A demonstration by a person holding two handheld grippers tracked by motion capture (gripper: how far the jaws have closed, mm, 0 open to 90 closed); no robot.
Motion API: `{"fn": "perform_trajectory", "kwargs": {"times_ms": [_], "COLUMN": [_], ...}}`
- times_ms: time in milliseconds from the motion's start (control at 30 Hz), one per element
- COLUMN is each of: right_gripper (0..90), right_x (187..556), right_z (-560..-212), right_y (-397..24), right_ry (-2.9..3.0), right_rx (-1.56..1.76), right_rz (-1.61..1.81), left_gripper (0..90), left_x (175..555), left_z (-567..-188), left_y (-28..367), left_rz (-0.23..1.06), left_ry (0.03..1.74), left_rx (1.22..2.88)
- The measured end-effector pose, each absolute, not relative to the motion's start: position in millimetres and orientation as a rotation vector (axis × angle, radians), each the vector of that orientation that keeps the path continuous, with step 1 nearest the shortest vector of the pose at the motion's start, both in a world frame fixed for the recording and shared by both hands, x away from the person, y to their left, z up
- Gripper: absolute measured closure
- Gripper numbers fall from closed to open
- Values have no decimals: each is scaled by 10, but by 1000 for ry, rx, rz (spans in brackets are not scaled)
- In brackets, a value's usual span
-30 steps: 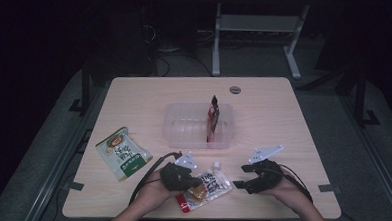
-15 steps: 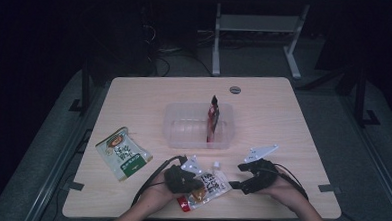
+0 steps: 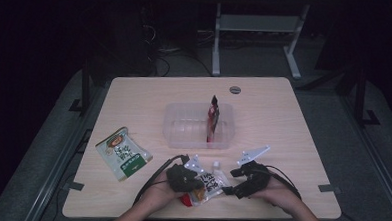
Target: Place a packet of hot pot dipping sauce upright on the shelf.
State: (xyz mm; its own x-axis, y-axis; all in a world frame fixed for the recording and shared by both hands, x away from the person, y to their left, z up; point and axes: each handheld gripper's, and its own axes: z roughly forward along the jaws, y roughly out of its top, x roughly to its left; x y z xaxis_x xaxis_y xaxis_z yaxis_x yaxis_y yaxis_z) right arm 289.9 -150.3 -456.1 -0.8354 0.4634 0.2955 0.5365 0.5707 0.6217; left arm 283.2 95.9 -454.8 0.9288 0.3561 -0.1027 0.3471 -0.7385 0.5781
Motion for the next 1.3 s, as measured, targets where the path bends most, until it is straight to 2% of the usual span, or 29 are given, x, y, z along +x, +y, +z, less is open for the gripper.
{"fn": "perform_trajectory", "kwargs": {"times_ms": [400, 500, 600, 667, 700, 933, 1100, 1300], "right_gripper": [222, 241, 359, 381, 428, 500, 617, 709], "right_x": [2979, 2970, 2965, 2967, 2989, 3018, 3070, 3071], "right_z": [-4642, -4644, -4634, -4633, -4646, -4675, -4694, -4687], "right_y": [-1307, -1281, -1267, -1264, -1271, -1251, -1243, -1248], "right_ry": [-2549, -2550, -2568, -2564, -2528, -2453, -2471, -2473], "right_rx": [-871, -860, -868, -875, -875, -881, -860, -843], "right_rz": [-1082, -1079, -1065, -1062, -1058, -1054, -1052, -1063], "left_gripper": [899, 899, 899, 899, 899, 899, 899, 899], "left_x": [2817, 2821, 2820, 2815, 2816, 2818, 2817, 2812], "left_z": [-4551, -4551, -4552, -4553, -4553, -4555, -4553, -4554], "left_y": [951, 954, 955, 954, 955, 959, 962, 966], "left_rz": [29, 33, 33, 29, 30, 28, 33, 37], "left_ry": [500, 494, 496, 501, 499, 497, 485, 476], "left_rx": [2457, 2458, 2457, 2455, 2455, 2453, 2459, 2456]}}
